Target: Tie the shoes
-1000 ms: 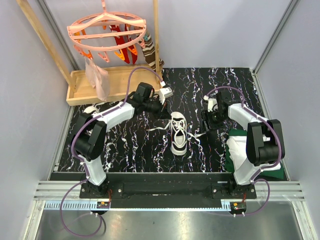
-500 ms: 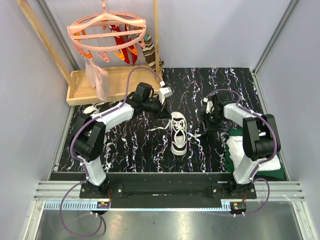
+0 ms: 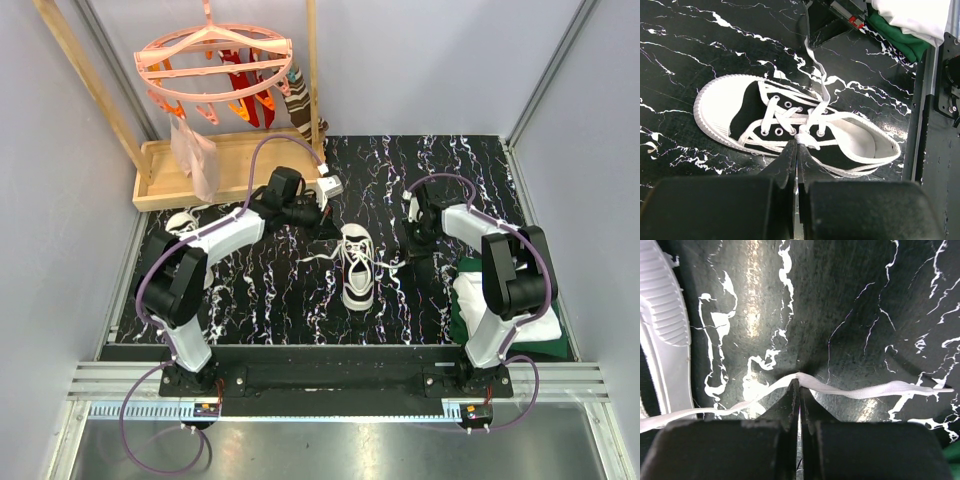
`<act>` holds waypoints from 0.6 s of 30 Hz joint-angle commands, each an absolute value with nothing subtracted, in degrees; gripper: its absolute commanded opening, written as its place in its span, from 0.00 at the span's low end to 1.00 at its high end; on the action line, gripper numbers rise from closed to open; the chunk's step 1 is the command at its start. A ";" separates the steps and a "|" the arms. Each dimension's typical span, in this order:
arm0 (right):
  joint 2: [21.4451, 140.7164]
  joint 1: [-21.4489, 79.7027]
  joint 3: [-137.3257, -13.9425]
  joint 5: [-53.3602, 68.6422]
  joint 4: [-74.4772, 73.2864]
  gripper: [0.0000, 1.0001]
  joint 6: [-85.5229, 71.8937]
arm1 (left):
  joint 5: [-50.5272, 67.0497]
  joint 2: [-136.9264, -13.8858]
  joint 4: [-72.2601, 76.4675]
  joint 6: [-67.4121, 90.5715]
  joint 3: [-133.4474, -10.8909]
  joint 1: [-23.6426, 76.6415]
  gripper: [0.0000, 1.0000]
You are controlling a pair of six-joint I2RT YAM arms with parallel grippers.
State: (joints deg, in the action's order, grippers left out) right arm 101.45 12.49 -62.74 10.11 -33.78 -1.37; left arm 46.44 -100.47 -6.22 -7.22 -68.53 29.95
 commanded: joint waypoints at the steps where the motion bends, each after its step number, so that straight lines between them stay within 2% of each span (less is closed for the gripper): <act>1: 97.39 12.66 -65.21 10.72 -32.08 0.00 -0.88 | 48.60 -97.30 -3.51 -8.79 -68.12 30.06 0.00; 10: 91.41 12.66 -65.30 13.00 -29.98 0.00 -0.26 | 48.87 -96.42 -3.25 -10.11 -67.33 30.23 0.00; 18: 89.65 13.35 -71.62 25.92 -28.22 0.00 -1.32 | 50.44 -92.29 -3.08 -11.69 -65.83 30.67 0.00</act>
State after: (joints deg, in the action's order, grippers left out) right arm 91.94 12.49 -66.11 18.17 -31.29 -0.86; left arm 47.16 -97.08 -6.28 -9.54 -66.59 30.04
